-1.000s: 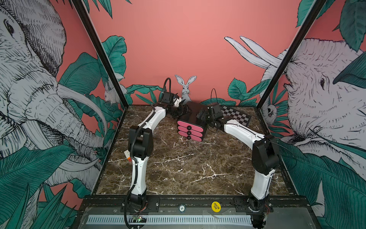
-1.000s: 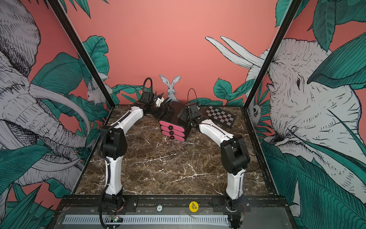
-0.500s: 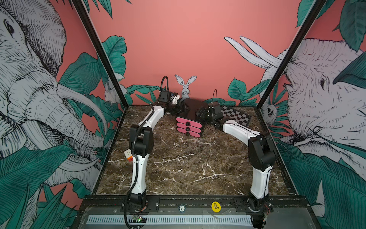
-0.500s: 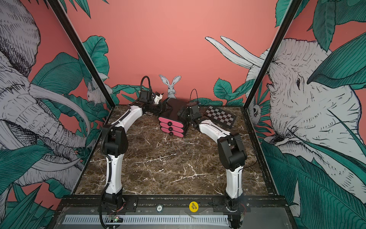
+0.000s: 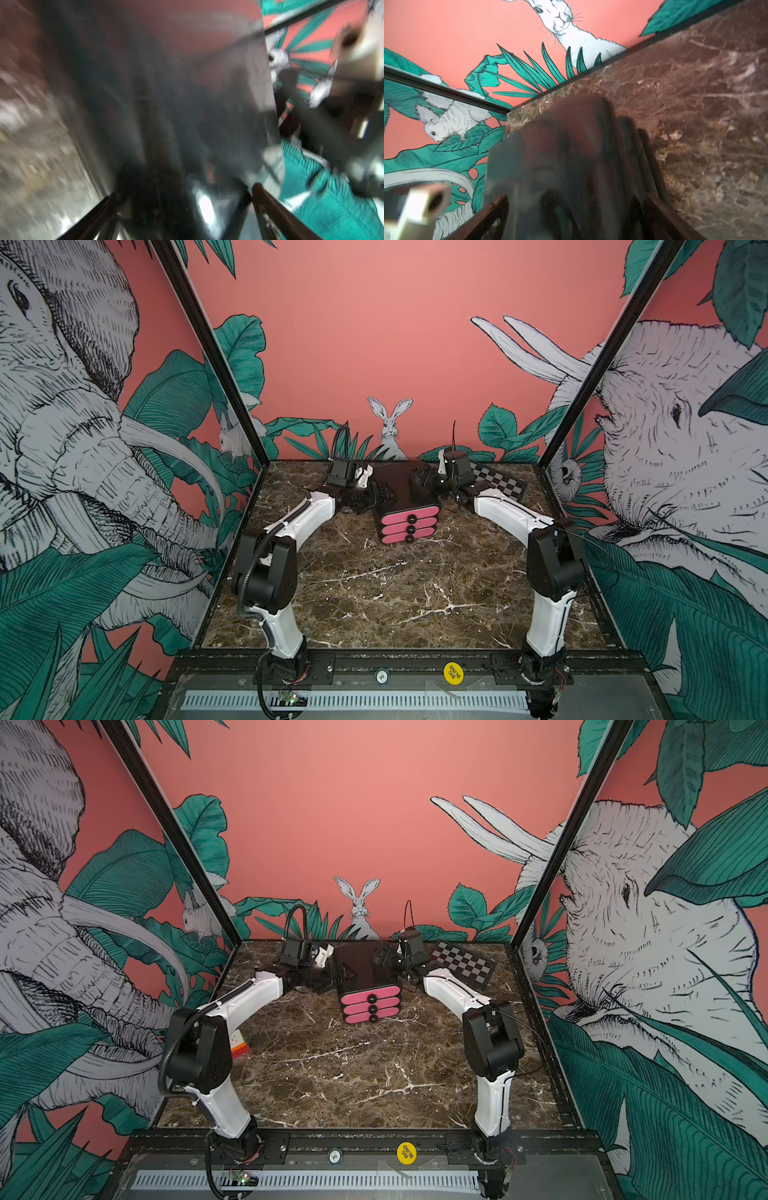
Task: Take the mice out of the drawer
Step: Move the storage box to the center of the board.
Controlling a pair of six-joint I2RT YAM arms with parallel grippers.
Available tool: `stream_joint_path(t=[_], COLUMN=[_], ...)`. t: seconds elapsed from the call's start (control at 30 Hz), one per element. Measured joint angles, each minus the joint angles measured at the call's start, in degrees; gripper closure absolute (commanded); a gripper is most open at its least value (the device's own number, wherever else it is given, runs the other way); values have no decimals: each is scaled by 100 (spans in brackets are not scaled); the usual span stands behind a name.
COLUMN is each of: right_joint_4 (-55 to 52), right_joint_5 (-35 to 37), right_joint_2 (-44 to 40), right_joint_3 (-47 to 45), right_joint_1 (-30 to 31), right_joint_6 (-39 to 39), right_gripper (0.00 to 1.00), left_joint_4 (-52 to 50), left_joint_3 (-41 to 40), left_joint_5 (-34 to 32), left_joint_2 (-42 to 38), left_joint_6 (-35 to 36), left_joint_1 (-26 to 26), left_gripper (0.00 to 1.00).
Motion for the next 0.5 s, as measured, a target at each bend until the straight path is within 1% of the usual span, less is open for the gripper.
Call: stream_joint_path(t=[0.07, 0.13, 0.2, 0.33, 0.43, 0.5], right_joint_4=[28, 11, -105, -442, -568, -623], right_joint_5=[-24, 9, 138, 560, 846, 1012], right_joint_2=[-42, -203, -525, -1495, -2319, -2806], right_joint_3=[26, -116, -402, -1150, -1836, -2306], right_joint_1=[-94, -160, -181, -184, -184, -184], right_joint_6=[-157, -240, -256, -205, 31, 282], right_gripper=[2, 1, 1, 2, 1, 1], left_joint_4=[-317, -782, -1255, -1915, -2229, -2304], left_joint_3=[-151, -136, 111, 1106, 1862, 2218], left_joint_5=[2, -92, -240, -566, -723, -739], left_joint_2=[-260, -516, -702, -702, -433, -160], left_joint_6=[81, 319, 636, 1318, 1814, 2109], left_joint_1=[-313, -590, -623, -225, 52, 142], left_gripper=[5, 4, 4, 4, 2, 2])
